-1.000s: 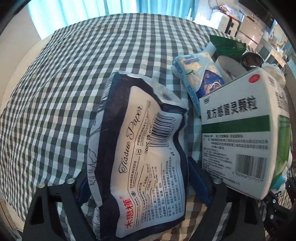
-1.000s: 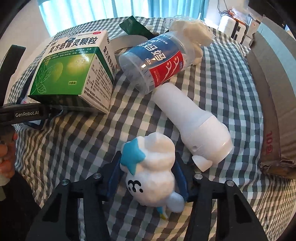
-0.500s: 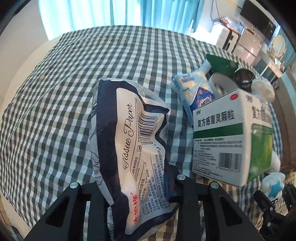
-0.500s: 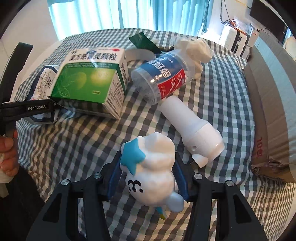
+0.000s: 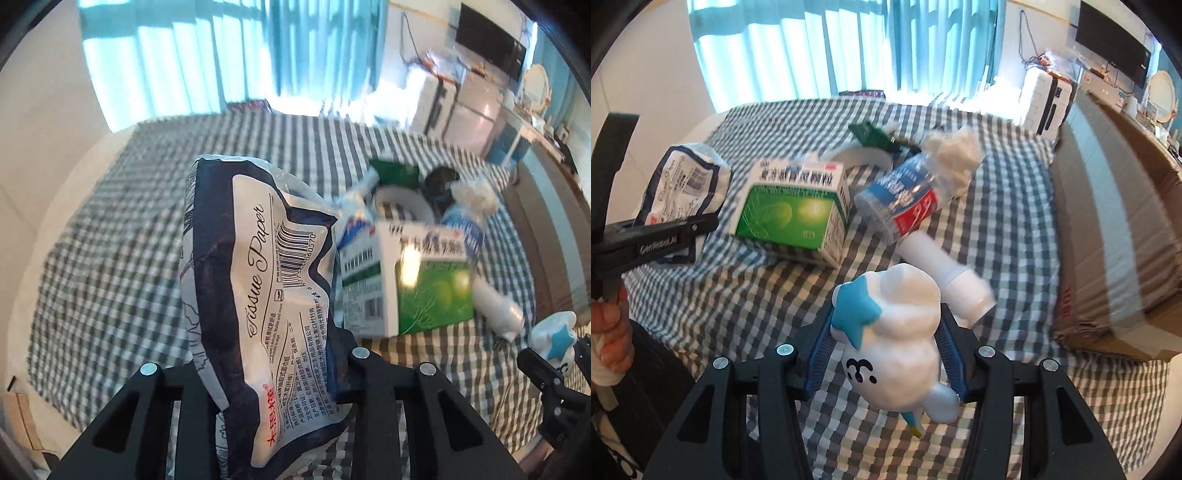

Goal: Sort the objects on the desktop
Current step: 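Lift and carry the figurine and tissue pack over the cardboard box with both tools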

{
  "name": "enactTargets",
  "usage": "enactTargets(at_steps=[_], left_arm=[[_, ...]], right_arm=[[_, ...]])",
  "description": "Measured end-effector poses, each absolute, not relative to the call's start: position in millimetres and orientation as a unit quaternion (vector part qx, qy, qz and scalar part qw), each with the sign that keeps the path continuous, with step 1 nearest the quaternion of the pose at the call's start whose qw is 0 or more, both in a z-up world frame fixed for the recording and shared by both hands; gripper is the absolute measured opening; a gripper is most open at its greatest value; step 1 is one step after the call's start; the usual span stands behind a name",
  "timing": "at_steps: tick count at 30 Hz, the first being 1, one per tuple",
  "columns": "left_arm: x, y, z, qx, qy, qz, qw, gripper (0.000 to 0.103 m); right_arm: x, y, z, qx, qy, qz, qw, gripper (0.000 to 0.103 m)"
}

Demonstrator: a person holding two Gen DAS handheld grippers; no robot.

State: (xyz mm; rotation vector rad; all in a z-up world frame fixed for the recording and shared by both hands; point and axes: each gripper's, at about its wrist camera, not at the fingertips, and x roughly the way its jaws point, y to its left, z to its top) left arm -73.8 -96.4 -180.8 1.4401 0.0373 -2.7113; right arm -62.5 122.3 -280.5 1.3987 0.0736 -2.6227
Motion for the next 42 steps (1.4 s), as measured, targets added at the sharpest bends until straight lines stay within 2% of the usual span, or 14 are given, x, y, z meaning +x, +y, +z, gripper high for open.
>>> enactTargets(at_steps=[22,42], left_arm=[[-29.6,-54.1,-69.6,0.37,0.008,-0.929,0.02,0.03],[-26.6,-8.9,-18.2,0.319,-0.011,-0.947,-0.026,0.03]], right_arm=[[-42.2,154.1,-195.8,0.389,-0.008,-0.918,0.073,0.052],[-37.0,182.4,-122.3,0.304,-0.022,-0.951,0.051,0.052]])
